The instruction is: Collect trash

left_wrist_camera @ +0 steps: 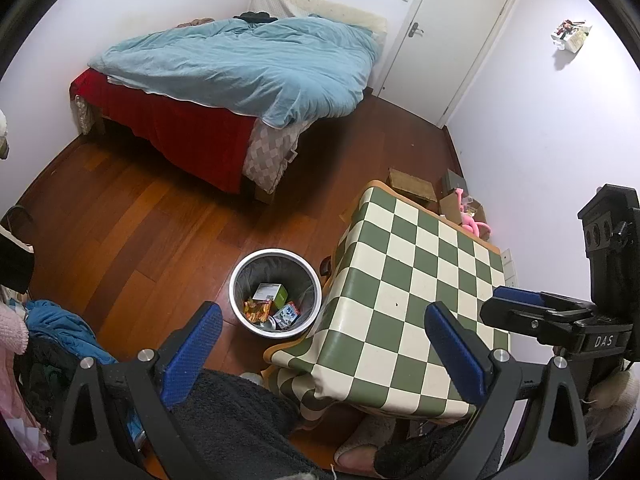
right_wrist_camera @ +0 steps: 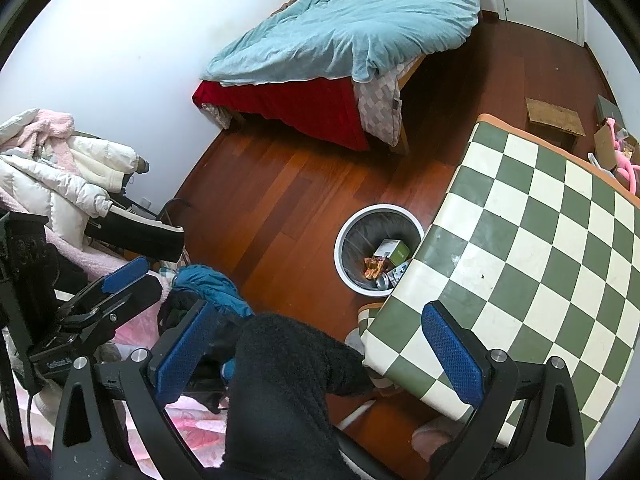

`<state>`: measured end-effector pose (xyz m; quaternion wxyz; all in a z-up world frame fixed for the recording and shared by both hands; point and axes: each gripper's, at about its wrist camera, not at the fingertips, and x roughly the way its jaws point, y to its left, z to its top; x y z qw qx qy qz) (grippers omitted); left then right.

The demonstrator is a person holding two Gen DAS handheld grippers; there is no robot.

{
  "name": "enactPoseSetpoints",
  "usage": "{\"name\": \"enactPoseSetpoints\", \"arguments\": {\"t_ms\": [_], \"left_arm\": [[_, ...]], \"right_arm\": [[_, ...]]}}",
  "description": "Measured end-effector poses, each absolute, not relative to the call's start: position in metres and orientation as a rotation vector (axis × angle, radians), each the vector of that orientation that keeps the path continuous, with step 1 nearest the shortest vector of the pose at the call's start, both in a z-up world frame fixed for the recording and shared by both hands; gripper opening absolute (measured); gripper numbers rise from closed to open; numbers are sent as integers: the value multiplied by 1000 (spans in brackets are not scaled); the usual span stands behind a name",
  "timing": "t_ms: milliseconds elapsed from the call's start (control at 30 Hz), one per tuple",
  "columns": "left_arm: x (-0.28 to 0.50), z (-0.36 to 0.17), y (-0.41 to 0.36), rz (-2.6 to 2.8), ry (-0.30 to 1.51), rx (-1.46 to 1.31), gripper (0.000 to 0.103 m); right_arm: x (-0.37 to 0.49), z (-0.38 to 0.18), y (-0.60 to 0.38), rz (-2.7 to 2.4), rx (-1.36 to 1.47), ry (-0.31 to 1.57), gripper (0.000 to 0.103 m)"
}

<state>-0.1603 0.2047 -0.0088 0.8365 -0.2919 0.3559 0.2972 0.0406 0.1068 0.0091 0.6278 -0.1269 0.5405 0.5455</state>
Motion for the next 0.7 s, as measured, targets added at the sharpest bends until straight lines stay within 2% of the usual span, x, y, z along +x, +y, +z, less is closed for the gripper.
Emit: {"name": "enactPoseSetpoints", "arguments": {"t_ms": [700], "left_arm": [[-161, -8, 205, 622, 744, -621, 103]], "right_arm": [[40, 11, 109, 1264, -301, 1249, 103]]}}
